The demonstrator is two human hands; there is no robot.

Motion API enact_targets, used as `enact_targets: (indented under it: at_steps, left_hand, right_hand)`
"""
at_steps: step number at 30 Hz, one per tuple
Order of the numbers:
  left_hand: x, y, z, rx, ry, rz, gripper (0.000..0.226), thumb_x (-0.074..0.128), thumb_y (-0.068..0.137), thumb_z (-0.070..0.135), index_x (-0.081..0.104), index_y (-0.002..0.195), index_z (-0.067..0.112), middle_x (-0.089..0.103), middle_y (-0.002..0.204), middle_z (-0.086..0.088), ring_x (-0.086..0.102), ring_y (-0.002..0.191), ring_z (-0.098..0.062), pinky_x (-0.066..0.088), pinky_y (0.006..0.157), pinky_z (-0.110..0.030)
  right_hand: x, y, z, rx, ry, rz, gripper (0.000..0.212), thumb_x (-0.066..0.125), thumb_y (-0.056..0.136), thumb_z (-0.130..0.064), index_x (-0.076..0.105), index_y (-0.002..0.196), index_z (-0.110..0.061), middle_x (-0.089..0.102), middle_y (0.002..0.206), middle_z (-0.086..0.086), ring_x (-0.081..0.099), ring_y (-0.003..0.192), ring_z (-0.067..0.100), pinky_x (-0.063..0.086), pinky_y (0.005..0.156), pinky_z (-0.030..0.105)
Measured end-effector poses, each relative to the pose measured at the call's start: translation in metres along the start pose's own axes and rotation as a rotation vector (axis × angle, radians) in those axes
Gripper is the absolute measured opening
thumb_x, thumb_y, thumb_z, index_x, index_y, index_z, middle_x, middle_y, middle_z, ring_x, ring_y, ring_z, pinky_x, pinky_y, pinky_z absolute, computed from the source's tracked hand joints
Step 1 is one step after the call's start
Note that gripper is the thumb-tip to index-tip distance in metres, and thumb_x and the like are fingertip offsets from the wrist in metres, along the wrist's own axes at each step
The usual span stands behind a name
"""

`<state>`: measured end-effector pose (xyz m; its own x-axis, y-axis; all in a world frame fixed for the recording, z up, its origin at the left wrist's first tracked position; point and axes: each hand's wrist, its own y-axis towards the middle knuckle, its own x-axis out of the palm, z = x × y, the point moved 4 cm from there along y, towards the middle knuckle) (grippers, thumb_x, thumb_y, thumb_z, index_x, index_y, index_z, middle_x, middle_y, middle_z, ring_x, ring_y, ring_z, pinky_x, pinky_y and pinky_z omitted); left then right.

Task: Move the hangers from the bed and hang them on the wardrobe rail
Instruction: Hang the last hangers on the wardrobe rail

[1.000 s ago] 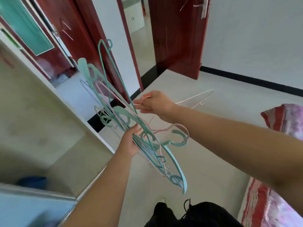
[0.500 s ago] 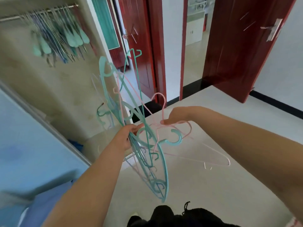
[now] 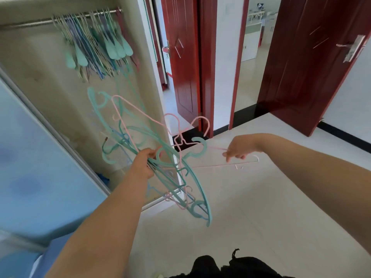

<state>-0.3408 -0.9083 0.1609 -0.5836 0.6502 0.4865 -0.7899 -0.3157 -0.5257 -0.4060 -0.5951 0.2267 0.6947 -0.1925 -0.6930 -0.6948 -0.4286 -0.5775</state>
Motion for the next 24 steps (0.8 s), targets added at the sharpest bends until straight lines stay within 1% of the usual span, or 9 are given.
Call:
enact_targets:
  at_steps: [2, 6, 8, 10, 13, 15, 17, 21, 24]
  left_hand:
    - [-0.016, 0.011, 0.014, -0.015, -0.048, -0.026, 0.047, 0.046, 0.093, 0.007, 0.059, 0.048, 0.001, 0.065, 0.052, -0.011, 0.068, 0.05, -0.02, 0.054, 0.045, -0.023]
    - [-0.047, 0.029, 0.046, -0.034, -0.131, -0.088, 0.049, 0.053, 0.095, 0.017, 0.055, 0.048, 0.004, 0.068, 0.065, -0.016, 0.07, 0.061, -0.029, 0.06, 0.056, -0.04]
    - [-0.065, 0.04, 0.064, -0.026, -0.132, -0.061, 0.046, 0.056, 0.096, 0.026, 0.05, 0.055, 0.006, 0.067, 0.063, -0.014, 0.07, 0.064, -0.029, 0.06, 0.059, -0.045]
    - [-0.081, 0.051, 0.083, -0.031, -0.125, -0.023, 0.046, 0.054, 0.096, 0.033, 0.041, 0.06, 0.009, 0.064, 0.056, -0.013, 0.067, 0.054, -0.025, 0.059, 0.051, -0.038]
    - [-0.101, 0.069, 0.11, -0.041, -0.112, 0.041, 0.041, 0.055, 0.096, 0.035, 0.043, 0.066, 0.008, 0.058, 0.049, -0.008, 0.062, 0.048, -0.022, 0.056, 0.046, -0.032]
    - [-0.111, 0.081, 0.126, -0.043, -0.099, 0.053, 0.039, 0.057, 0.095, 0.033, 0.046, 0.067, 0.008, 0.056, 0.047, -0.006, 0.062, 0.045, -0.021, 0.056, 0.045, -0.03]
    - [-0.117, 0.09, 0.14, -0.037, -0.09, 0.058, 0.035, 0.061, 0.093, 0.03, 0.049, 0.068, 0.008, 0.056, 0.044, -0.003, 0.062, 0.04, -0.019, 0.056, 0.044, -0.028]
    - [-0.126, 0.102, 0.161, -0.043, -0.094, 0.087, 0.025, 0.058, 0.094, 0.018, 0.05, 0.072, 0.011, 0.06, 0.044, -0.004, 0.062, 0.039, -0.017, 0.05, 0.038, -0.022]
    - [-0.134, 0.115, 0.175, -0.072, -0.008, 0.172, 0.023, 0.052, 0.091, 0.011, 0.048, 0.069, 0.012, 0.058, 0.051, -0.005, 0.053, 0.046, -0.02, 0.042, 0.034, -0.016]
  right_hand:
    - [-0.008, 0.009, -0.004, 0.004, 0.274, 0.038, 0.041, 0.065, 0.087, -0.037, 0.065, 0.101, 0.002, 0.039, 0.057, 0.002, 0.03, 0.051, 0.016, 0.043, 0.074, 0.032]
    - [-0.018, 0.023, -0.036, -0.059, 0.566, 0.019, 0.02, 0.064, 0.089, -0.024, 0.07, 0.098, -0.008, 0.035, 0.054, -0.002, 0.031, 0.046, 0.014, 0.051, 0.064, 0.025]
    - [-0.024, 0.036, -0.057, -0.035, 0.631, 0.085, 0.012, 0.068, 0.086, -0.021, 0.066, 0.08, -0.011, 0.032, 0.053, -0.001, 0.024, 0.046, 0.014, 0.039, 0.048, 0.024]
    - [-0.037, 0.052, -0.078, 0.018, 0.66, 0.205, 0.012, 0.068, 0.086, -0.018, 0.062, 0.08, -0.009, 0.032, 0.052, -0.001, 0.02, 0.046, 0.012, 0.022, 0.041, 0.023]
    - [-0.053, 0.08, -0.117, 0.032, 0.633, 0.301, 0.015, 0.064, 0.089, -0.016, 0.061, 0.08, -0.005, 0.034, 0.052, 0.0, 0.021, 0.043, 0.011, 0.02, 0.037, 0.02]
    - [-0.055, 0.101, -0.151, -0.007, 0.557, 0.253, 0.027, 0.057, 0.092, -0.013, 0.053, 0.066, -0.009, 0.035, 0.056, 0.002, 0.022, 0.042, 0.011, 0.023, 0.036, 0.02]
    - [-0.048, 0.123, -0.189, -0.033, 0.408, 0.182, 0.025, 0.053, 0.089, -0.007, 0.052, 0.064, -0.01, 0.041, 0.062, 0.008, 0.026, 0.045, 0.014, 0.026, 0.04, 0.022]
    - [-0.041, 0.166, -0.252, -0.005, 0.074, 0.307, 0.002, 0.063, 0.083, -0.01, 0.064, 0.085, -0.01, 0.065, 0.073, 0.007, 0.056, 0.055, 0.018, 0.046, 0.05, 0.026]
    - [-0.043, 0.194, -0.287, 0.007, 0.008, 0.411, 0.018, 0.059, 0.084, -0.008, 0.066, 0.101, -0.004, 0.069, 0.093, 0.012, 0.062, 0.074, 0.024, 0.053, 0.063, 0.03]
